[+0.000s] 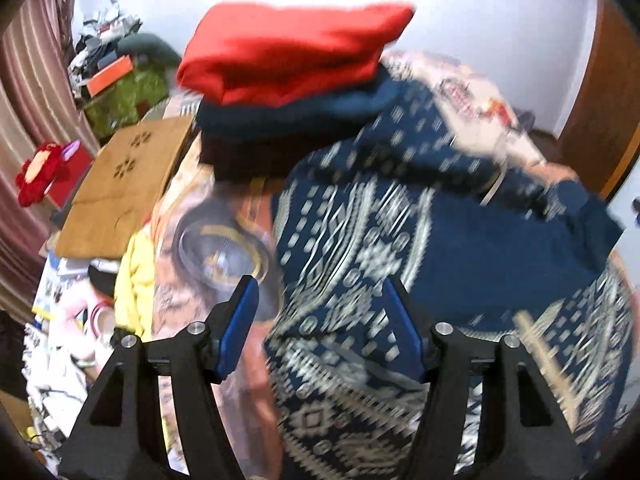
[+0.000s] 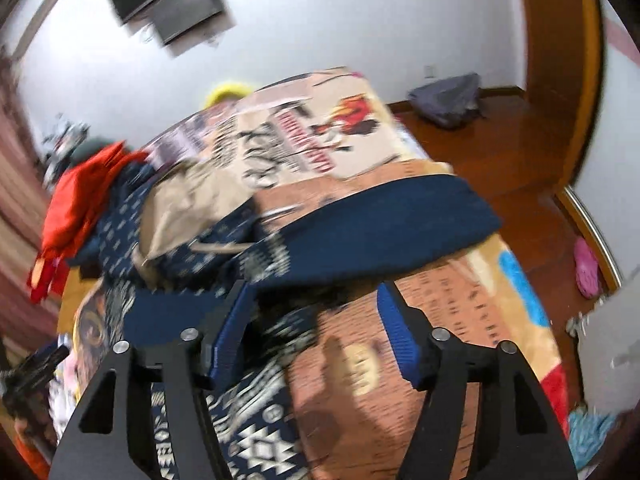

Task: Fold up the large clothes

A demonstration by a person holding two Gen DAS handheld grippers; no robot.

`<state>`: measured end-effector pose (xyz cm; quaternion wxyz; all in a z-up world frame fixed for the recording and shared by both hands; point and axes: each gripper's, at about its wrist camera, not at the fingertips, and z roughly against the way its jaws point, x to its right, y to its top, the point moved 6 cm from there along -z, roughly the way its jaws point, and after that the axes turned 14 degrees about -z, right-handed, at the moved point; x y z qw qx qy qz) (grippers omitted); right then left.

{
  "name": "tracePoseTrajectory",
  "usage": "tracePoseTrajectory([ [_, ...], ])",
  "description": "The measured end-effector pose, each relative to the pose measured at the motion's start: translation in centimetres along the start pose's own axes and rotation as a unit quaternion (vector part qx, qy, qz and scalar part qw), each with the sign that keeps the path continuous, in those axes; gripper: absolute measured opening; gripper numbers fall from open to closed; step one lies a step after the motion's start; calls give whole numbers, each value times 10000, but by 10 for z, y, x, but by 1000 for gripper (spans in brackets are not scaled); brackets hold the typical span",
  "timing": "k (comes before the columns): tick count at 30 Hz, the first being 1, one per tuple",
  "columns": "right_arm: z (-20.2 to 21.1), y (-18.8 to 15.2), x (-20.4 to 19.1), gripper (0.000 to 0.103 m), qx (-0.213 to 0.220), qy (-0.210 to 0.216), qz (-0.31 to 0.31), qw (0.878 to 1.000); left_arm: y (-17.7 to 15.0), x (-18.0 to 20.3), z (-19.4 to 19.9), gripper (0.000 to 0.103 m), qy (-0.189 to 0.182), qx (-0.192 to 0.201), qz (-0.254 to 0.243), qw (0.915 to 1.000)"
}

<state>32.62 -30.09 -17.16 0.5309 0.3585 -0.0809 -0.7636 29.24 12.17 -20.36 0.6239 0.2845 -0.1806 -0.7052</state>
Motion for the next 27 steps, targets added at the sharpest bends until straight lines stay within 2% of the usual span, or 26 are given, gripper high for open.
tracePoseTrajectory([
  [4,-16,18,27,62,-276,58,-661,9974,27,7,3,70,-282,377,178,9987],
  [6,-31,22,40,62,-554,70,-954,9939,38,16,-2,71,-447,426,239,9978],
  [8,-47,23,49,62,-850,103,-1149,9897,44,23,-11,71,-609,359,271,9971],
  [13,-79,22,61,62,-1200,201,-1630,9791,45,48,-39,71,-1215,-38,327,9920],
  [19,-91,32,64,62,-895,200,-1808,9792,33,72,-63,71,-1320,-346,122,9906],
  [21,-99,38,72,61,-815,61,-1980,9768,30,78,-71,71,-1342,-483,101,9897],
  [26,-106,53,89,20,-639,-177,-2209,9730,24,84,-82,71,-1231,-599,34,9906],
  [27,-106,55,91,17,-609,-138,-2238,9726,22,85,-84,71,-1227,-624,31,9905],
])
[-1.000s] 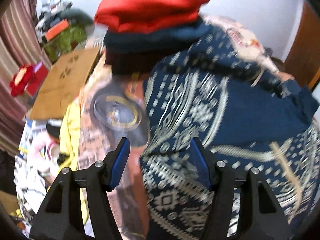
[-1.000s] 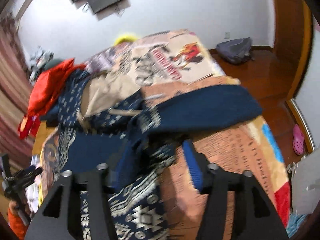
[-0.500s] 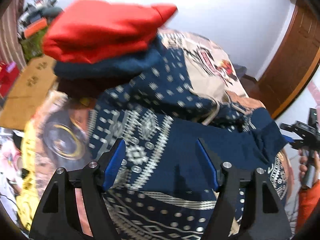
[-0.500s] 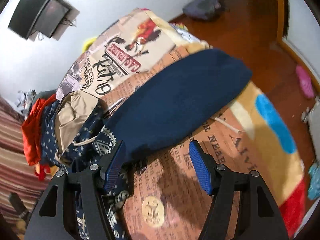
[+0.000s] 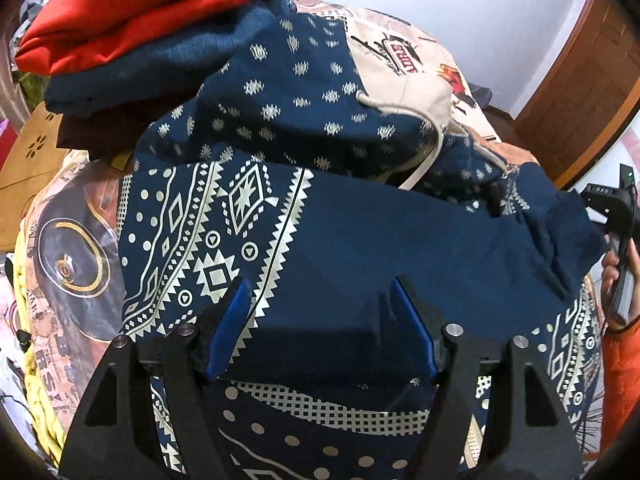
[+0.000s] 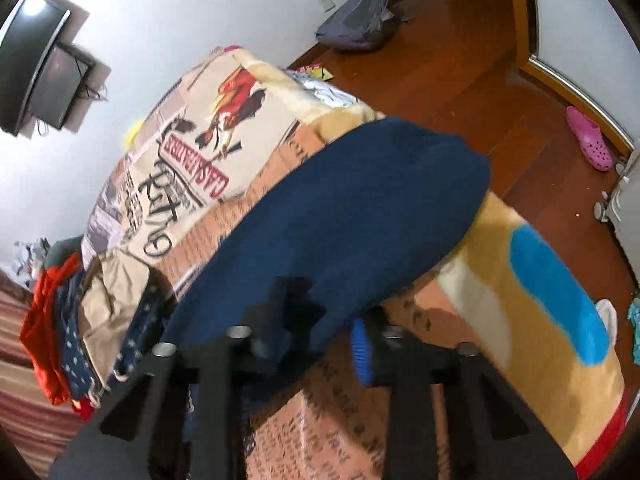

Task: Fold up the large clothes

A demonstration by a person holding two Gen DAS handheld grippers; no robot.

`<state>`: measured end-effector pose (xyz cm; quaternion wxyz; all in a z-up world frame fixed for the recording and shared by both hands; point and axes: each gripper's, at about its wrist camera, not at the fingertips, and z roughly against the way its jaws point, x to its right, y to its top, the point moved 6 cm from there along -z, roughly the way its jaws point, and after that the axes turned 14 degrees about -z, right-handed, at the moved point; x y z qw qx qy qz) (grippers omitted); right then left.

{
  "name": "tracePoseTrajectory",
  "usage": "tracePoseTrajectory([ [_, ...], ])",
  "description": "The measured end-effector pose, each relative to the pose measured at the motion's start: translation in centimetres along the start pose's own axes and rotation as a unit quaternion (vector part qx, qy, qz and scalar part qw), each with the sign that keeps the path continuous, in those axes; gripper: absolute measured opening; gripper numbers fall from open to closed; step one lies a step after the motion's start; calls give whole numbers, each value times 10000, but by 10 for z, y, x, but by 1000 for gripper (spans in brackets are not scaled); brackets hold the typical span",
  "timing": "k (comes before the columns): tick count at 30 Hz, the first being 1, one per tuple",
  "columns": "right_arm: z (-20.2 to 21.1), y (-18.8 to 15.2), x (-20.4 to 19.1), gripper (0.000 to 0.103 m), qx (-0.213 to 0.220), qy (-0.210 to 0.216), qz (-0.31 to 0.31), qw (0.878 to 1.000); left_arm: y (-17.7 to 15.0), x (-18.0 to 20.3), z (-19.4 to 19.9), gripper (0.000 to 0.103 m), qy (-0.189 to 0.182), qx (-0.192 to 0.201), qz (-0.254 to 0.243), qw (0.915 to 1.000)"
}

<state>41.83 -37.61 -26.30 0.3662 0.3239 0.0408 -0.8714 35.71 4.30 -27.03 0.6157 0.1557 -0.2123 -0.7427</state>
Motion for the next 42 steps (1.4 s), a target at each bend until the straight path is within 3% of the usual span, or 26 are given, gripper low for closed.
tracePoseTrajectory([
  [4,13,13,-4,12,295,-61,157,9994,-5,0,-8,71,-14,-102,25,9999],
  [6,30,20,-13,12,639,-98,409,9971,-7,-1,-11,71,-30,-126,62,9999],
  [13,110,36,-60,12,1736,141,1239,9769,-3,-2,-18,71,-80,-175,81,9998],
  [20,154,4,-119,12,1998,595,2076,9558,-3,1,-11,71,60,-74,-12,10000],
  [27,166,-68,-166,12,1815,923,2967,9330,-1,0,11,71,177,159,-135,9996],
  [34,115,-143,-176,12,960,839,3563,9256,-7,-12,33,71,276,340,-97,9990],
  [42,54,-219,-153,12,-35,485,4046,9132,-15,-21,50,71,241,461,-7,9986],
])
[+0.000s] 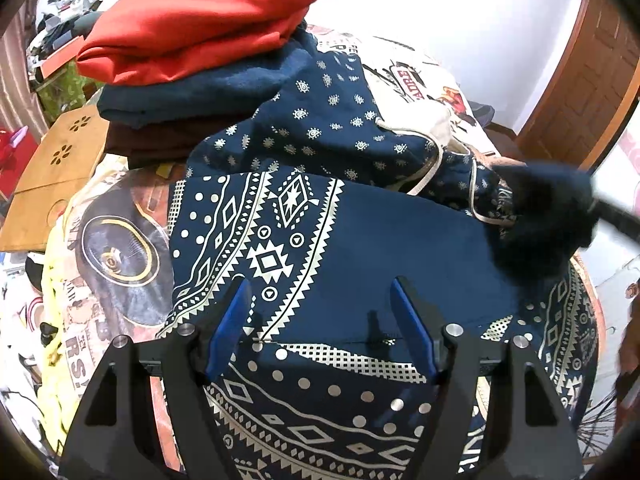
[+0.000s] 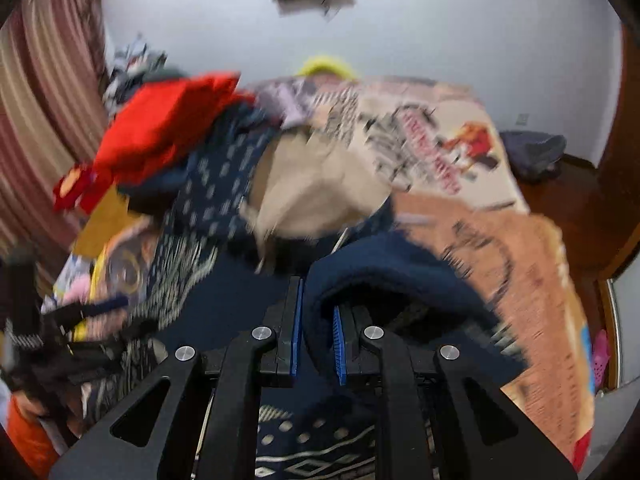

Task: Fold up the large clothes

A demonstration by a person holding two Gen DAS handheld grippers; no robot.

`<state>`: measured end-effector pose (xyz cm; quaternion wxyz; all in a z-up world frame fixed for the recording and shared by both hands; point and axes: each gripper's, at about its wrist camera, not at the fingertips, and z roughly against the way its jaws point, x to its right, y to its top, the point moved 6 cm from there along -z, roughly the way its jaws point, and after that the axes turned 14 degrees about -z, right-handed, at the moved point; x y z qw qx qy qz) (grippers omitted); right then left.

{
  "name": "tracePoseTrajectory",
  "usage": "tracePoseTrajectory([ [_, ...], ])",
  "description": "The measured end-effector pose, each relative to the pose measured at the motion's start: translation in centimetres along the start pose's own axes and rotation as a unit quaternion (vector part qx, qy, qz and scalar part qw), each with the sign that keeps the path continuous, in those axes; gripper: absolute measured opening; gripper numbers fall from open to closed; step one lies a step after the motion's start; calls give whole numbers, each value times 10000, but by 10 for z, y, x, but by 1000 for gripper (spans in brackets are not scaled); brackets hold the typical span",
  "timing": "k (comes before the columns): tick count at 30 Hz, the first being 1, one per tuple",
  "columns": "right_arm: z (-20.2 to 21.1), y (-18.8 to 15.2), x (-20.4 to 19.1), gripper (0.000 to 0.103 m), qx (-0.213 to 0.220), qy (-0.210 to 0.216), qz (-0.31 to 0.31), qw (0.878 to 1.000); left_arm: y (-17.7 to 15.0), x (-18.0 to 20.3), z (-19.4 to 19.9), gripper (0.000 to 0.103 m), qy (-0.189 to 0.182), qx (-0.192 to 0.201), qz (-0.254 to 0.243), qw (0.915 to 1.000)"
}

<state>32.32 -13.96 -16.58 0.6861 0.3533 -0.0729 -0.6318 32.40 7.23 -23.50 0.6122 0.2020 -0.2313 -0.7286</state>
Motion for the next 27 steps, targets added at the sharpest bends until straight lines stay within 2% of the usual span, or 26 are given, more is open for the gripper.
tracePoseTrajectory([
  [4,-26,-31,-5,12,-709,16,114,9974,1,4,5,71,8,39,-93,9999],
  [7,-33,-47,-2,13,-1073,-92,202,9940,4,10,9,71,42,67,-231,9997],
  [9,-32,-51,1,17,-1245,-120,252,9918,7,17,9,71,-10,75,-306,9995],
  [12,-23,-53,9,29,-1405,-49,147,9900,17,30,10,71,-139,103,-453,9988],
  [14,-11,-48,17,40,-1307,56,27,9914,25,38,12,71,-143,146,-579,9981],
  [16,6,-39,27,47,-1048,112,-87,9944,37,51,14,71,-176,234,-763,9967],
  [19,27,-25,44,49,-605,39,-242,9979,56,69,15,71,-251,394,-989,9940],
  [24,57,-2,81,50,60,-446,-338,9984,87,107,6,71,-312,463,-1422,9883],
  [27,60,7,96,52,258,-769,-317,9962,96,138,-9,71,-485,313,-1812,9818],
])
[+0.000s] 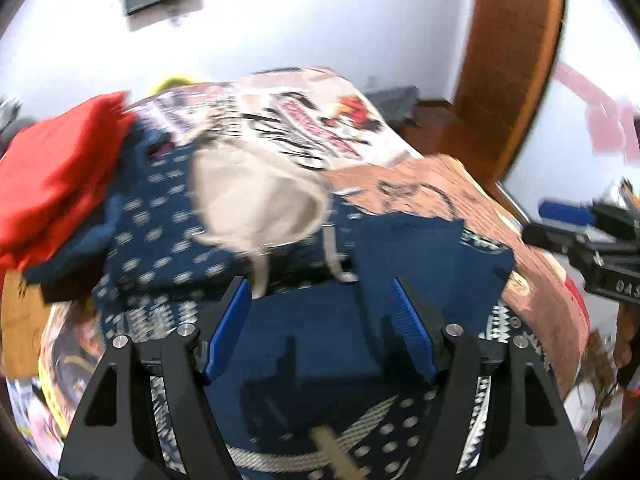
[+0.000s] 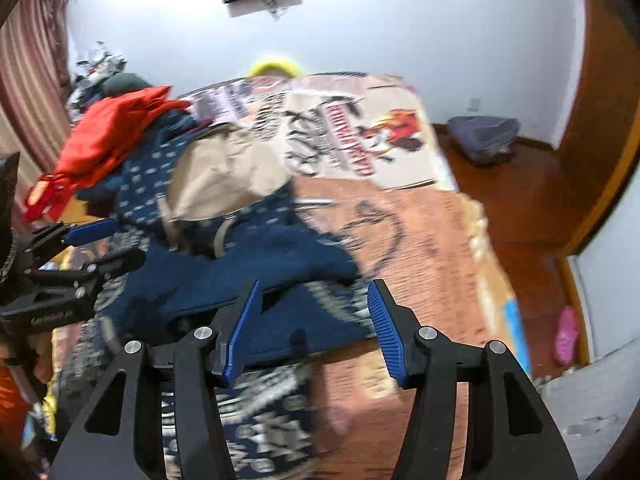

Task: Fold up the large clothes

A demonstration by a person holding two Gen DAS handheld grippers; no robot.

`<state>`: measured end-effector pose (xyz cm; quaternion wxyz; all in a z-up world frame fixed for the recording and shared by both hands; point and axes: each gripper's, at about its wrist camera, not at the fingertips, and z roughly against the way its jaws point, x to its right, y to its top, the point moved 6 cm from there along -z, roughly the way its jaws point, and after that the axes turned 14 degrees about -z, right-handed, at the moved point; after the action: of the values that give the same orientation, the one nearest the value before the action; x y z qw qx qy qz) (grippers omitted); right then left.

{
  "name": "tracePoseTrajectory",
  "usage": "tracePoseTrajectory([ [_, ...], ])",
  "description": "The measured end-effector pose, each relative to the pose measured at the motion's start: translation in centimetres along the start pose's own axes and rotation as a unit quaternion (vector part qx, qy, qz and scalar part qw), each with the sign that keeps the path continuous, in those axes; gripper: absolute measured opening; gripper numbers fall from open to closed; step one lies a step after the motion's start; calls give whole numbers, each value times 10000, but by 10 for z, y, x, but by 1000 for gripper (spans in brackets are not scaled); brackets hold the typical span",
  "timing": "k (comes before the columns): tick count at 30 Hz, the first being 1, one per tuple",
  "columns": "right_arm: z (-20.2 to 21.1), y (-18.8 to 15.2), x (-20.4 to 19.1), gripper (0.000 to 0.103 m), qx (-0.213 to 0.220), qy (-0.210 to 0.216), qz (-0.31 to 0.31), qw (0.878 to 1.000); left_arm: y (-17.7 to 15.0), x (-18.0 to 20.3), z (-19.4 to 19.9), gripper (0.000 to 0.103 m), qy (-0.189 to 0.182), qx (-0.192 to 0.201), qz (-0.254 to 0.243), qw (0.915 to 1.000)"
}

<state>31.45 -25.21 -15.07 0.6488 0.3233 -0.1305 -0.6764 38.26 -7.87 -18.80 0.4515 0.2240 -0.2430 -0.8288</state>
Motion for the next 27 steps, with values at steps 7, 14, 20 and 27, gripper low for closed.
tracePoseTrajectory([
  [7,-34,2,29,53,-250,-156,-276,9992,13,57,-42,71,-248,-394,-955,9943],
  [14,-66,-24,47,53,-753,-199,-597,9952,16,68,-83,71,-153,-621,-997,9930],
  [20,-64,-30,51,53,-680,-146,-613,9957,28,55,-98,33,-136,-565,-784,9952],
  [27,-64,-29,50,53,-769,-208,-586,9951,44,26,-54,8,-359,-43,-232,9991],
])
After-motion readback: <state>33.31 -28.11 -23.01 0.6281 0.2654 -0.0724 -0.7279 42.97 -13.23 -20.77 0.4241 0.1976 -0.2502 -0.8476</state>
